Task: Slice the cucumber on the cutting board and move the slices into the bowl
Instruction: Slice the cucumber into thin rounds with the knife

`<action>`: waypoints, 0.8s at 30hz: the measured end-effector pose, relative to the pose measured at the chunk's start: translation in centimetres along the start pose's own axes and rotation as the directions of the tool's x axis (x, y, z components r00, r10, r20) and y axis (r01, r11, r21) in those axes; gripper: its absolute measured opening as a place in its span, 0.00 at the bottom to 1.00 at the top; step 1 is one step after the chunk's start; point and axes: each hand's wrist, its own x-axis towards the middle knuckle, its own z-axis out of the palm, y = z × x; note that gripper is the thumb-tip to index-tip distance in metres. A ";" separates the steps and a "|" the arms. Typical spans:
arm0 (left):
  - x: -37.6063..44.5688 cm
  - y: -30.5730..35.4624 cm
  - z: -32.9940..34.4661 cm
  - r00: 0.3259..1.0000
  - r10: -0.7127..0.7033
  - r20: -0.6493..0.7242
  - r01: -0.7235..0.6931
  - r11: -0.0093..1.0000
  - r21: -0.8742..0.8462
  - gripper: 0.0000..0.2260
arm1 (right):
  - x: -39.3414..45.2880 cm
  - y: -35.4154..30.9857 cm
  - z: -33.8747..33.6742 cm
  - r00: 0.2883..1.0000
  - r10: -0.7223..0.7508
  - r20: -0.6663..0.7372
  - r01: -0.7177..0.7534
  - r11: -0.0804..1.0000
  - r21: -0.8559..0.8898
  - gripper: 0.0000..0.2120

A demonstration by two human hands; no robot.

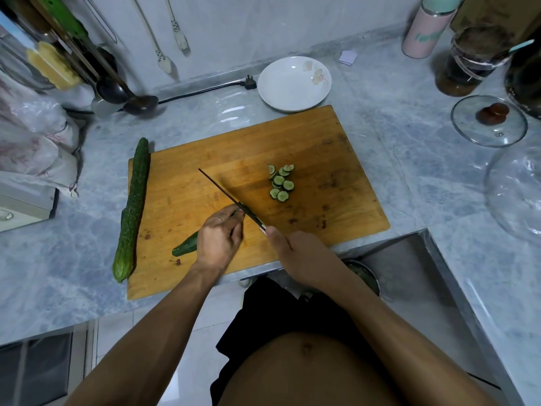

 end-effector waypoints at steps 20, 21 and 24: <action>-0.1 0.0 0.0 1.000 0.019 0.020 -0.020 0.999 0.030 0.11 | 2.5 -0.5 1.6 0.993 0.117 0.031 -0.117 0.993 0.017 0.34; -0.1 0.1 -0.1 0.999 0.026 0.023 -0.027 0.999 0.029 0.12 | 2.6 -0.4 1.4 0.992 0.125 0.028 -0.126 0.991 0.033 0.35; -0.1 0.2 -0.6 0.999 0.037 0.020 -0.038 0.999 0.034 0.16 | 2.7 0.0 0.1 0.989 0.150 0.014 -0.150 0.988 0.045 0.37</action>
